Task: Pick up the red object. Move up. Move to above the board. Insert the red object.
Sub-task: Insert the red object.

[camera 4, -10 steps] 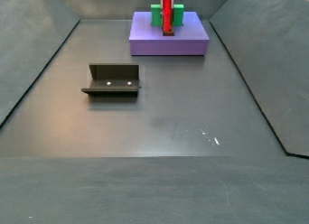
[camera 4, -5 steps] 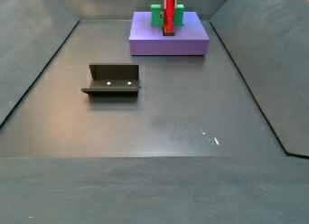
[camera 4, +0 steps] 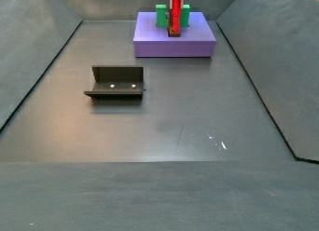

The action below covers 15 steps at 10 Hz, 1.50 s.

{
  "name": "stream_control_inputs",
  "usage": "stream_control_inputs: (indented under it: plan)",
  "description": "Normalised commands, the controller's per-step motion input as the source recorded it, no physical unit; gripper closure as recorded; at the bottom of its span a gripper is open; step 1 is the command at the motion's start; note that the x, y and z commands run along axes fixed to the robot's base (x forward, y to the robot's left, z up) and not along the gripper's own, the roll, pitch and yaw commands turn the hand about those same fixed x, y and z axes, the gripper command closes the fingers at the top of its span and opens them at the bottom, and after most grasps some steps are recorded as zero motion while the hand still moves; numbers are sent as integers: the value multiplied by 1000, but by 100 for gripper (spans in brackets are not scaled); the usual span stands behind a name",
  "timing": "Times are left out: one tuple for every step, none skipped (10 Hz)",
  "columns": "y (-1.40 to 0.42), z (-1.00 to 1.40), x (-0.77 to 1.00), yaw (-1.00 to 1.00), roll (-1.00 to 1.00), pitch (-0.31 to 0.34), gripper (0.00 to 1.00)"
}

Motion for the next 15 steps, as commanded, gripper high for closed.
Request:
stream_control_inputs:
  plan:
    - [0, -206, 0, 17, -4, -33, 100]
    - [0, -226, 17, 26, -11, -31, 100]
    - [0, -186, 166, 69, 0, -19, 100]
    - [-114, -191, 249, 60, 0, 0, 100]
    - [-100, -249, 271, 40, 0, 0, 100]
    - [-46, -260, 209, 20, 0, 0, 100]
    - [0, -251, 134, 17, 0, 0, 100]
    - [77, -303, 57, 0, 11, -10, 100]
    - [200, -271, 0, 0, 91, -31, 100]
    - [197, -249, -14, 0, 131, -40, 100]
    - [157, -257, -23, 0, 104, -37, 100]
    - [89, -291, -37, 0, 59, -43, 100]
    - [0, -274, -103, 0, 24, -67, 100]
    - [-160, -126, -60, 63, 26, -39, 100]
    - [-203, -97, -46, 86, 7, -31, 100]
